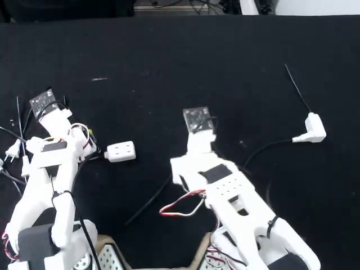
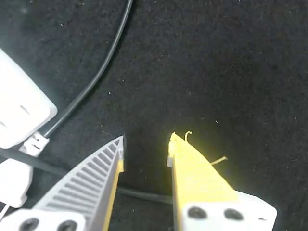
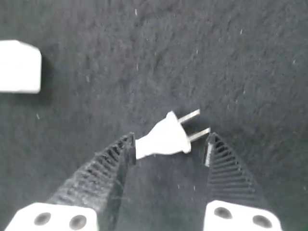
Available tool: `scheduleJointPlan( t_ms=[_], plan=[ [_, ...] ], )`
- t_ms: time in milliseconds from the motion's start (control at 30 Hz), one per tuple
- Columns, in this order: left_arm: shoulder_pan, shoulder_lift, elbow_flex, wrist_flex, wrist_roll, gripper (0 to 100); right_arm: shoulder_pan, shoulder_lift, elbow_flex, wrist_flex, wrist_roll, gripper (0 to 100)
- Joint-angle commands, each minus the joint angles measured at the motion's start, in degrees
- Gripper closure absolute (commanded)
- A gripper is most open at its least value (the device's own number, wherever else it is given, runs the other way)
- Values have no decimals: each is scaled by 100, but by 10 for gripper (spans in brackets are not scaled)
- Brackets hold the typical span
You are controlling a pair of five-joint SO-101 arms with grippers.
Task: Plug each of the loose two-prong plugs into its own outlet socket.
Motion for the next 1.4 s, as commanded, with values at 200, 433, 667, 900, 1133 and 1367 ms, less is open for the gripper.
scheduleJointPlan(
  t_ms=[200, 433, 667, 900, 1133, 1367],
  plan=[
    [259, -158, -92, -79, 44, 848, -70, 4, -479, 492, -343, 776],
    [321, -158, -101, -79, 35, 848, -527, 40, -523, 325, -510, 776],
    [330, -158, -92, -79, 35, 848, -440, 1411, -971, -141, -730, 775],
    [338, -158, -92, -79, 35, 848, -334, 2809, -2308, 545, -730, 778],
    [312, -167, -75, -79, 35, 848, -316, 3609, -3002, 958, -607, 780],
    [321, -193, -66, -79, 35, 848, -79, 3266, -3011, 1248, 1371, 905]
  ],
)
